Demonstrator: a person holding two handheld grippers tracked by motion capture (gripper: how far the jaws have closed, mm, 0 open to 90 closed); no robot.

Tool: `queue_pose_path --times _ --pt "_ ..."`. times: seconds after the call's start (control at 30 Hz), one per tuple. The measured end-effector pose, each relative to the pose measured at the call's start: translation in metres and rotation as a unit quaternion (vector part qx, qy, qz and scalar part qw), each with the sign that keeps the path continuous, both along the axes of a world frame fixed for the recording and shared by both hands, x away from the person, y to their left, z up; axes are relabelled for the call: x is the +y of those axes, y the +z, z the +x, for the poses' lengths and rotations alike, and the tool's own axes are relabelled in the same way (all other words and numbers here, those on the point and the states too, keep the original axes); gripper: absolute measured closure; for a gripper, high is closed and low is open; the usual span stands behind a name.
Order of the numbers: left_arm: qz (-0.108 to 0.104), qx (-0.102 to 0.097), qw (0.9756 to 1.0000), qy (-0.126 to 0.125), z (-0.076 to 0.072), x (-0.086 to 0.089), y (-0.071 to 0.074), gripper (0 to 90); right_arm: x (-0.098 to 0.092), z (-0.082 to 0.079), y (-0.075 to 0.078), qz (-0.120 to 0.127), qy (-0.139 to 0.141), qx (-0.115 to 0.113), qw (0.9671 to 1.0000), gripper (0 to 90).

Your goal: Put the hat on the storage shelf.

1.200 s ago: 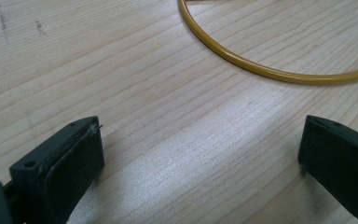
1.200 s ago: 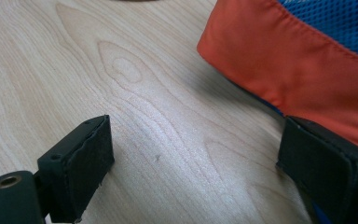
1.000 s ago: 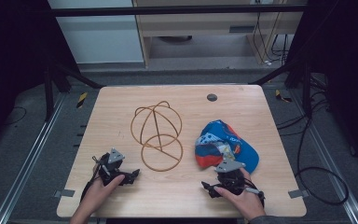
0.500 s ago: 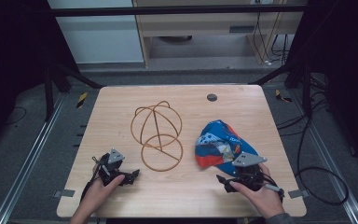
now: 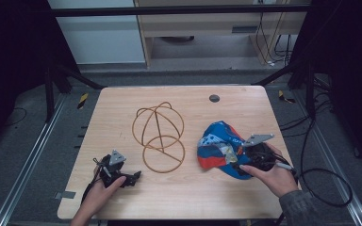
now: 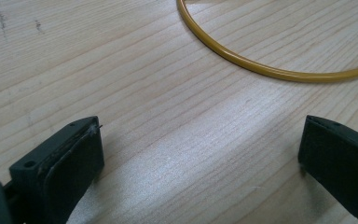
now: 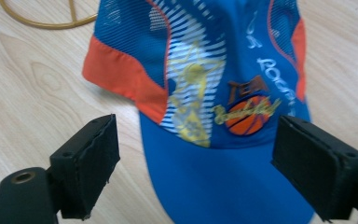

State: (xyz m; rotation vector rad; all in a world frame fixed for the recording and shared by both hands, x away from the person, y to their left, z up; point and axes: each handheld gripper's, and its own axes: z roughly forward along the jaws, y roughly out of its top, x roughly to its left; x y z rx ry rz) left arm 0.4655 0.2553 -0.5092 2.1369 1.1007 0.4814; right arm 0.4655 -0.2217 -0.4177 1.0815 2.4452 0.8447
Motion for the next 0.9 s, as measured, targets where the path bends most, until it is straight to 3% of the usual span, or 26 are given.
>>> queue_pose_path --times 0.23,0.9 --pt "0.001 0.0 1.0 -0.002 0.0 0.0 0.0 0.0 -0.007 0.02 0.016 -0.005 0.002 0.023 0.9997 23.8" --pt "0.001 0.0 1.0 -0.009 0.0 0.002 0.0 0.0 -0.003 0.043 0.034 -0.017 0.021 0.044 0.9987 31.0"
